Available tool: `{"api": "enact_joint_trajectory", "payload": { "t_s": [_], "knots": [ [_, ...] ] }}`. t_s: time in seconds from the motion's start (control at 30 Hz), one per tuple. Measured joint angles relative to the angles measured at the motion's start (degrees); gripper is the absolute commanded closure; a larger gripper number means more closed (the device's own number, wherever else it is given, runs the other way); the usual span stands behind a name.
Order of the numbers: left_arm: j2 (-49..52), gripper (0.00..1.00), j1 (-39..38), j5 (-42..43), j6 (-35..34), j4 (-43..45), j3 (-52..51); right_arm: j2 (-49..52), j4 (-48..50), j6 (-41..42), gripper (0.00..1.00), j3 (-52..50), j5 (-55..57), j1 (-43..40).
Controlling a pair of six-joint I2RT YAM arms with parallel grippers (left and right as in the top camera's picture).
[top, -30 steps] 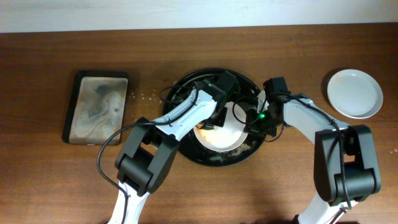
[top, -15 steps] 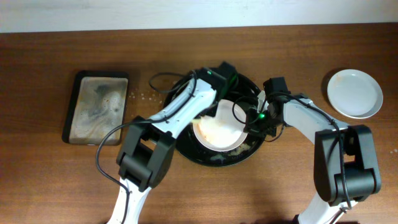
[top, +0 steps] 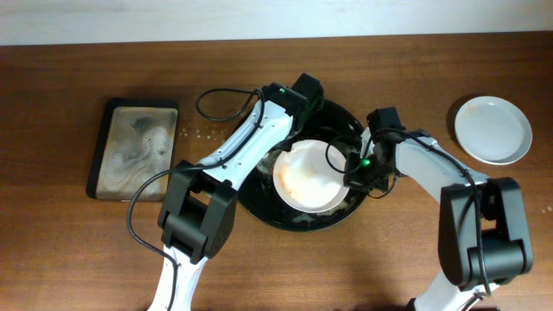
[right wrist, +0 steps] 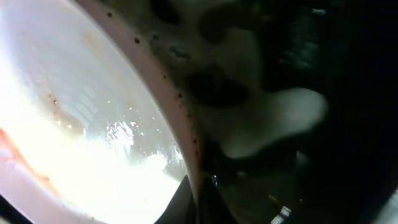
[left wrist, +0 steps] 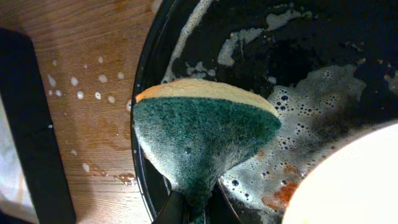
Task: Clean dirty plates on tray and stack at the side
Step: 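Hold the plate with the right gripper and scrub the sauce with the sponge, then tilt the plate up with the right gripper while scrubbing its underside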
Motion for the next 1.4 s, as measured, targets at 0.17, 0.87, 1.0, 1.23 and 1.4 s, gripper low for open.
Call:
{"api": "enact_joint_trajectory", "payload": {
  "t_s": [0.17,0.87,1.0,1.23,1.4],
  "knots": [
    [0.0,1.00,2.2,5.0,0.0,0.5,0.0,-2.7,-4.1,-1.7,0.96,1.5,4.6,0.0],
    [0.0,1.00,5.9,17.1,0.0,1.3,0.0,-16.2,-9.4,-10.9,0.96,6.6,46.7,15.8],
    [0.0,1.00,5.9,17.1,0.0,1.3,0.0,-16.2,-9.9,-11.2,0.96,6.7,58.8,21.6],
    [0.0,1.00,5.9,17.3,0.0,1.3,0.0,-16.2,-10.3,-11.7,0.96,7.2,77.2,29.1],
    [0.0,1.00,5.9,17.3,0.0,1.5,0.0,-16.2,-10.2,-11.9,0.96,7.2,85.6,31.9]
  ]
}}
